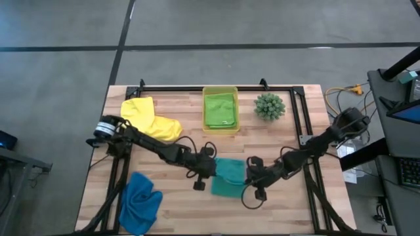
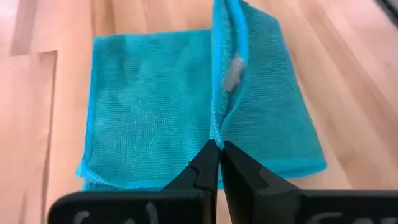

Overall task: Fold microfiber towels
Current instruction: Fold the light blue microfiber cloth

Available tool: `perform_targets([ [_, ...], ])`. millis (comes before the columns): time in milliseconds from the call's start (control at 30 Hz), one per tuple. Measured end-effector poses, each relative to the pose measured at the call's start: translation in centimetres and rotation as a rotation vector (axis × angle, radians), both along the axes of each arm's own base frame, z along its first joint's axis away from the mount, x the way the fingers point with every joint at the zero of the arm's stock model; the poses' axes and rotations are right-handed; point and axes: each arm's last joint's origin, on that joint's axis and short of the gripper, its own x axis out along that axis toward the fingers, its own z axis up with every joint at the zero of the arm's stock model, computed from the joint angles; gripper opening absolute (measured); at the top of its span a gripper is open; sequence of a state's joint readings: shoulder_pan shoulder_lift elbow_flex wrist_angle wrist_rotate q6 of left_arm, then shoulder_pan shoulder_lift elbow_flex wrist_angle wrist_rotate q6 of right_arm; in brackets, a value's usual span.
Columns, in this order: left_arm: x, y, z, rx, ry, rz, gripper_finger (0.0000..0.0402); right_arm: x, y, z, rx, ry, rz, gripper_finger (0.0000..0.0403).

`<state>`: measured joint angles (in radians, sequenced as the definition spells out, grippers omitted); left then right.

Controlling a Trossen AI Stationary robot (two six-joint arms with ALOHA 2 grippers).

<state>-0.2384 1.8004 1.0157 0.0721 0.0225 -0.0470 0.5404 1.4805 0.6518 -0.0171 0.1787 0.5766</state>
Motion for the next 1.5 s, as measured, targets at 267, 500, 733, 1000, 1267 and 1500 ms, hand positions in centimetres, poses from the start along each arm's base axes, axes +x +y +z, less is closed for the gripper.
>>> perform_targets([
  [267, 0.2, 1.6, -0.2, -0.061, -0.011, -0.040, 0.0000, -0.3, -2.1, 0.5, -0.006, -0.005, -0.081, 0.0012],
  [500, 0.0, 3.8, -0.8, 0.036, -0.010, 0.182, 0.0000, -0.2, -4.0, 0.5, -0.042, 0.004, -0.182, 0.0009],
  [733, -0.4, 5.0, -1.5, 0.050, 0.006, 0.253, 0.0000, 0.3, -6.0, 0.8, -0.081, -0.020, -0.274, 0.0009],
  [1000, -0.5, 5.8, -1.7, 0.090, 0.008, 0.315, 0.0000, 0.8, -7.6, 0.5, -0.105, -0.005, -0.300, 0.0009],
  [1267, -0.5, 6.5, -1.7, 0.095, 0.007, 0.330, 0.0000, 1.2, -8.3, -0.4, -0.128, 0.036, -0.308, 0.0009],
  [1500, -0.4, 7.0, -1.9, 0.109, 0.011, 0.360, 0.0002, 1.5, -9.1, -1.6, -0.147, 0.090, -0.341, 0.0009],
])
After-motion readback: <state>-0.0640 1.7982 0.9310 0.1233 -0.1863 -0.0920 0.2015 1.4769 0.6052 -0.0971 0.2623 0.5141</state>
